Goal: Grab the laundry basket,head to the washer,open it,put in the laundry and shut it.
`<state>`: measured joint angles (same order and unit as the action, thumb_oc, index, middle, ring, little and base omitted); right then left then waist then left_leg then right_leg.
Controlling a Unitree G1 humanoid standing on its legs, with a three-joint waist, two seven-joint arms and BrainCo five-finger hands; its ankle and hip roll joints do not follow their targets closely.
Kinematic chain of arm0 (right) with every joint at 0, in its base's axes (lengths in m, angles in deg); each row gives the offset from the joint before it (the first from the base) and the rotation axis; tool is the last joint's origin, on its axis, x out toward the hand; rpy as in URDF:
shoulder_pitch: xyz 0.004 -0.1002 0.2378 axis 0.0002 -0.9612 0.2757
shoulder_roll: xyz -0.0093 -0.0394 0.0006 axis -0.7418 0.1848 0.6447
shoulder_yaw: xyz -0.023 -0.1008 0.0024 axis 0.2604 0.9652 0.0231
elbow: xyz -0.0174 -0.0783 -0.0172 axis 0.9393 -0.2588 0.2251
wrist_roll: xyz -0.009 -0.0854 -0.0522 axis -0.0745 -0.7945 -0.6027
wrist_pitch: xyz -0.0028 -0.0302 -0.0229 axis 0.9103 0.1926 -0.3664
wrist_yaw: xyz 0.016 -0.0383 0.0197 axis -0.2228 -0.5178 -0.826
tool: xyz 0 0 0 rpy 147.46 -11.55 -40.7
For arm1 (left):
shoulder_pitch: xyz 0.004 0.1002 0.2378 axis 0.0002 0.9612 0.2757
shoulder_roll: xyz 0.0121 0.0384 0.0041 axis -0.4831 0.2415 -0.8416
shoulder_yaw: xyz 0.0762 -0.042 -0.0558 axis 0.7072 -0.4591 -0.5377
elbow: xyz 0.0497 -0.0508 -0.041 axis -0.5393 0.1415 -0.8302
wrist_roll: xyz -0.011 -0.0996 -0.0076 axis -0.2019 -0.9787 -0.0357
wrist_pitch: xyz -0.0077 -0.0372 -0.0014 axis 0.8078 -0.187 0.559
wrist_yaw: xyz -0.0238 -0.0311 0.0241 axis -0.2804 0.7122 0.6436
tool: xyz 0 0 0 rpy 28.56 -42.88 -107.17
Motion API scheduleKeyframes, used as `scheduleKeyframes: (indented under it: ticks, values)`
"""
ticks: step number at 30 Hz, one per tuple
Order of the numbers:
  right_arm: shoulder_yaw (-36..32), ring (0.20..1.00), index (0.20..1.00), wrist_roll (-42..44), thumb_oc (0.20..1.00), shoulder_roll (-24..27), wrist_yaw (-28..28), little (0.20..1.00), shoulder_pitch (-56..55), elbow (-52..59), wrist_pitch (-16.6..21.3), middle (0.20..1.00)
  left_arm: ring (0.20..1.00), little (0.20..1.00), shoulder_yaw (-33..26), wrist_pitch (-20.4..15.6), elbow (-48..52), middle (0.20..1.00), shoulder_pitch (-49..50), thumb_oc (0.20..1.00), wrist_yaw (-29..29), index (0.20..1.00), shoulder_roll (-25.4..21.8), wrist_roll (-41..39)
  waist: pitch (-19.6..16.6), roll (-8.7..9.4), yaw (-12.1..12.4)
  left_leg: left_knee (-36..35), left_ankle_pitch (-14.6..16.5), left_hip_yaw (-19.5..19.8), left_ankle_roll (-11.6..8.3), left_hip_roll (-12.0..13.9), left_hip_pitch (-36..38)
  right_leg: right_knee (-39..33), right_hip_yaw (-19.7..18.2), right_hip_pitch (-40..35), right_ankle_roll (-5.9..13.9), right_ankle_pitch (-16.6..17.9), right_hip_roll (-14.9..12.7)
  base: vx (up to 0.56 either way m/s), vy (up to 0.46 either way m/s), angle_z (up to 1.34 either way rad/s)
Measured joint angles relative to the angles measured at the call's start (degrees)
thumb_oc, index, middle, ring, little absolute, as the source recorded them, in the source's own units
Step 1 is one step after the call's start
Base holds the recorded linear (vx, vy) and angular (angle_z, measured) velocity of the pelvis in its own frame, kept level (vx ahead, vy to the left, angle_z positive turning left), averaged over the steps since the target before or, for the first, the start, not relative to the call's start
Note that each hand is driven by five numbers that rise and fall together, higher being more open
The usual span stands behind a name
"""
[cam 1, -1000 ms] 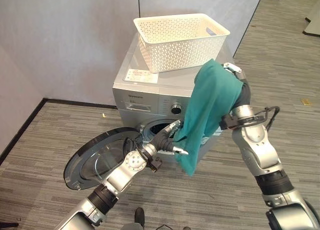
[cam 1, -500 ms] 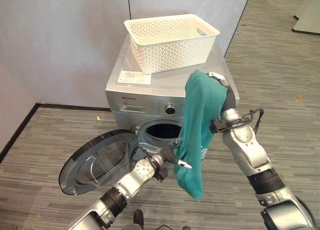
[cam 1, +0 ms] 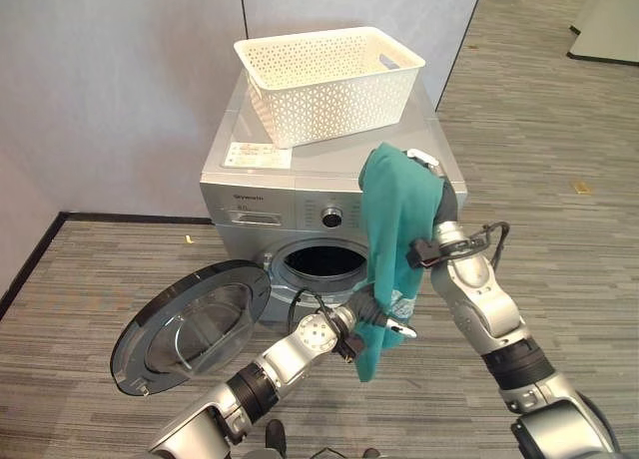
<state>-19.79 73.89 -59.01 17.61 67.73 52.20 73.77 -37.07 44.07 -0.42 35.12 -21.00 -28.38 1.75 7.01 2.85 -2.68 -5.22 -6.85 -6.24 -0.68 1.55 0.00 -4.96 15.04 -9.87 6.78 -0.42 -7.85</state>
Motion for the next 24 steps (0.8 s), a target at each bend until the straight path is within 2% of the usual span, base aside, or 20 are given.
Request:
scheduleKeyframes:
  ticks: [4, 5, 6, 24]
  values:
    - [0.0, 0.200, 0.200, 0.1, 0.200, -1.0, -0.2, 0.200, 0.0, -0.5, 0.0, 0.200, 1.000, 1.000, 0.0, 0.3, 0.0, 1.000, 0.0, 1.000, 0.4, 1.000, 0.0, -2.0, 0.0, 0.00, 0.0, 0.0, 0.0, 0.0, 0.00, 0.0, 0.0, 0.0, 0.0, 0.0, 0.00, 0.0, 0.0, 0.00, 0.000, 0.00]
    - [0.0, 0.200, 0.200, 0.6, 0.200, -1.3, -0.2, 0.200, 0.0, -0.8, 0.0, 0.200, 0.551, 0.551, 0.0, 0.3, 0.1, 0.551, 0.0, 0.551, 0.4, 0.551, -0.1, -2.2, 0.0, 0.00, 0.0, 0.0, 0.0, 0.0, 0.00, 0.0, 0.0, 0.0, 0.0, 0.0, 0.00, 0.0, 0.0, 0.00, 0.000, 0.00]
    - [0.0, 0.200, 0.200, 0.7, 0.200, -1.5, -0.2, 0.200, 0.0, -1.1, 0.0, 0.200, 0.200, 0.200, 0.0, 0.4, 0.1, 0.200, 0.0, 0.200, 0.4, 0.200, -0.1, -2.3, 0.0, 0.00, 0.0, 0.0, 0.0, 0.0, 0.00, 0.0, 0.0, 0.0, 0.0, 0.0, 0.00, 0.0, 0.0, 0.00, 0.000, 0.00]
    - [2.2, 0.200, 0.200, 3.4, 0.200, -2.7, -0.2, 0.200, -0.4, -1.6, 0.1, 0.200, 0.200, 0.200, -1.3, 0.6, 0.1, 0.200, 0.9, 0.200, 3.8, 0.200, -0.4, -5.9, 0.0, 0.05, 0.0, 0.0, 0.0, -0.4, 0.00, 0.1, 0.1, 0.0, -0.3, 0.1, 0.03, 0.1, 0.0, 0.00, 0.000, 0.00]
